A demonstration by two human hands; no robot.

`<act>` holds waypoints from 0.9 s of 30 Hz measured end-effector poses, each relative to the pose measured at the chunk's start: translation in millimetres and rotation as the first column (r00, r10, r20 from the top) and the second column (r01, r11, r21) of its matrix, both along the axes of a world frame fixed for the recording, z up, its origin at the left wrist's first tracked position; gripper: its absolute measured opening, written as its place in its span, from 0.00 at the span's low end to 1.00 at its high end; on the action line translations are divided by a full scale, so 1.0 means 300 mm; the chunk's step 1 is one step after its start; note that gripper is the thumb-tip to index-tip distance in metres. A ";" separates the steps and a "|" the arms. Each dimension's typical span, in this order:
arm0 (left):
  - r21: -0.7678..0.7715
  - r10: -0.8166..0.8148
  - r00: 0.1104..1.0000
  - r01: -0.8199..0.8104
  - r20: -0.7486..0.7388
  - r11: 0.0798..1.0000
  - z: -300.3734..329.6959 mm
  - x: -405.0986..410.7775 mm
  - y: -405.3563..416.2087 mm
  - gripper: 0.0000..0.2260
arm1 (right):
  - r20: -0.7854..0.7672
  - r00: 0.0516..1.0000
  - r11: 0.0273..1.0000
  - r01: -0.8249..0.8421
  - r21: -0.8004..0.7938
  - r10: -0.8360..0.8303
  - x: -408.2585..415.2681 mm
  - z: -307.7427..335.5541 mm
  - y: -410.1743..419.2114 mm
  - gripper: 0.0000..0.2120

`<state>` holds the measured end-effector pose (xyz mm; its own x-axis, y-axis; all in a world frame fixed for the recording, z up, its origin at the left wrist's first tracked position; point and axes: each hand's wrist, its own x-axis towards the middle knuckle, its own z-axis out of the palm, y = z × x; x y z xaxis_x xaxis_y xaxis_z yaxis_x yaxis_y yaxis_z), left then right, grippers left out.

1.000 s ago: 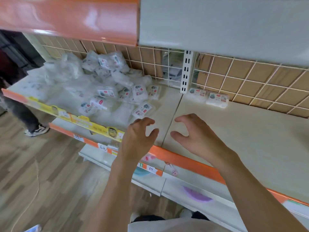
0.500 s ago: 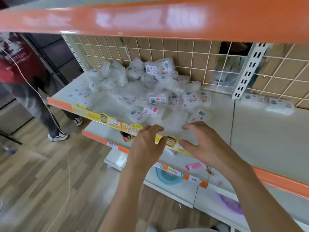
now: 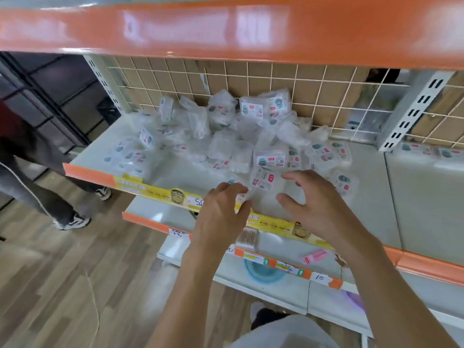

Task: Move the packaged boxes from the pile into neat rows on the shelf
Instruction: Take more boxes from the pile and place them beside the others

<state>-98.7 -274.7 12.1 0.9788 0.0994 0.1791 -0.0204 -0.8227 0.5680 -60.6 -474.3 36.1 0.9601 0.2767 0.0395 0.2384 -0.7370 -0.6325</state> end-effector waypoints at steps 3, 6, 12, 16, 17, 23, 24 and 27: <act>-0.006 -0.003 0.999 0.003 0.037 1.000 -0.024 0.049 0.029 0.11 | 0.023 0.998 0.997 0.060 0.049 -0.061 0.094 -0.010 0.011 0.20; -0.010 0.021 0.999 -0.021 0.049 1.000 -0.025 0.100 0.054 0.13 | 0.046 0.992 0.990 0.113 0.087 -0.117 0.188 -0.030 0.023 0.20; 0.010 0.073 0.990 -0.074 0.124 0.997 -0.024 0.211 0.107 0.18 | 0.020 0.992 0.991 0.125 0.035 -0.126 0.297 -0.071 0.056 0.25; 0.017 0.081 0.985 -0.084 0.154 0.996 -0.034 0.262 0.132 0.22 | -0.025 0.991 0.991 0.135 0.018 -0.134 0.321 -0.083 0.078 0.24; 0.030 0.077 0.982 -0.083 0.170 0.996 -0.037 0.274 0.142 0.22 | -0.022 0.989 0.989 0.144 0.033 -0.143 0.324 -0.083 0.083 0.23; 0.191 0.002 0.995 -0.021 0.103 0.981 -0.055 0.371 0.216 0.30 | -0.011 0.973 0.954 0.226 0.198 -0.229 0.321 -0.061 0.131 0.14; 0.204 -0.003 0.998 -0.011 0.070 0.979 -0.056 0.384 0.226 0.31 | -0.013 0.968 0.938 0.247 0.243 -0.252 0.315 -0.056 0.141 0.13; 0.243 -0.030 0.998 0.017 0.051 0.970 -0.056 0.412 0.248 0.31 | 0.005 0.942 0.879 0.312 0.362 -0.336 0.290 -0.047 0.171 0.10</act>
<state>24.9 -200.1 -4.6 0.9686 0.0238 0.2477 -0.0662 -0.9348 0.3489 26.5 -423.0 22.0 0.9855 -0.0930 0.1417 0.0745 -0.5133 -0.8549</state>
